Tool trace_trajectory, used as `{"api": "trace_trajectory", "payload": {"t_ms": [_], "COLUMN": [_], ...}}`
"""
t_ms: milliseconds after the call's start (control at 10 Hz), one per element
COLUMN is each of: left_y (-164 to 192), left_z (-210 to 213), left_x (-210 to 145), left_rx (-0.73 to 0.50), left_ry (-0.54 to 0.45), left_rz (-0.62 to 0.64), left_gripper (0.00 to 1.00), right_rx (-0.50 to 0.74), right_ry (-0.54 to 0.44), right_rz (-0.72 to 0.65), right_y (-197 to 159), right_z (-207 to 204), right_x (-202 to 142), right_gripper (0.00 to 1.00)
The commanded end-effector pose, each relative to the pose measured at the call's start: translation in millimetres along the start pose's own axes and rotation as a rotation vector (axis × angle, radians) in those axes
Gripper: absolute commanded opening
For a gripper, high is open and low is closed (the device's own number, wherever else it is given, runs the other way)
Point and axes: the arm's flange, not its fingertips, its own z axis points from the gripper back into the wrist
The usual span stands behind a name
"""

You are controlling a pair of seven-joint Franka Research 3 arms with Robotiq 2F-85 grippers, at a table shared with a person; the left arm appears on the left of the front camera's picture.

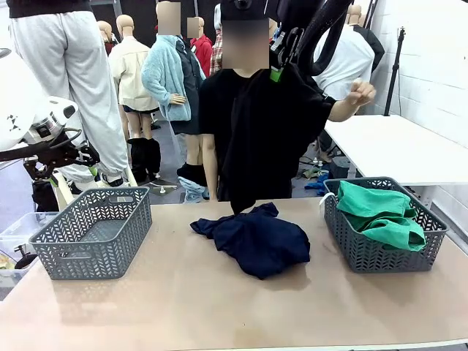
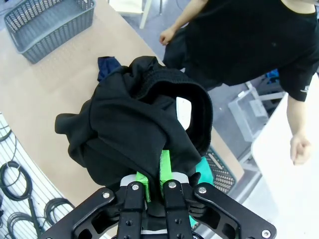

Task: Sort the tops and bottoms.
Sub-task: Sort the clothes according to human instructions.

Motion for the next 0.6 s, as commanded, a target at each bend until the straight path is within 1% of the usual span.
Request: {"api": "trace_trajectory", "payload": {"t_ms": [0, 500], "left_y": [-0.5, -0.5], "left_z": [2.3, 2.3], "left_x": [1.5, 1.5], "left_rx": [0.0, 0.0], "left_ry": [0.011, 0.011], "left_rz": [0.016, 0.016], "left_gripper": [1.0, 1.0], "right_rx": [-0.004, -0.004], "right_ry": [-0.012, -0.012], "right_rz": [0.007, 0.007], "right_y": [0.0, 0.0], "right_z": [1.1, 1.1], "right_x": [-3.1, -3.1], "right_gripper": [0.0, 0.0]}}
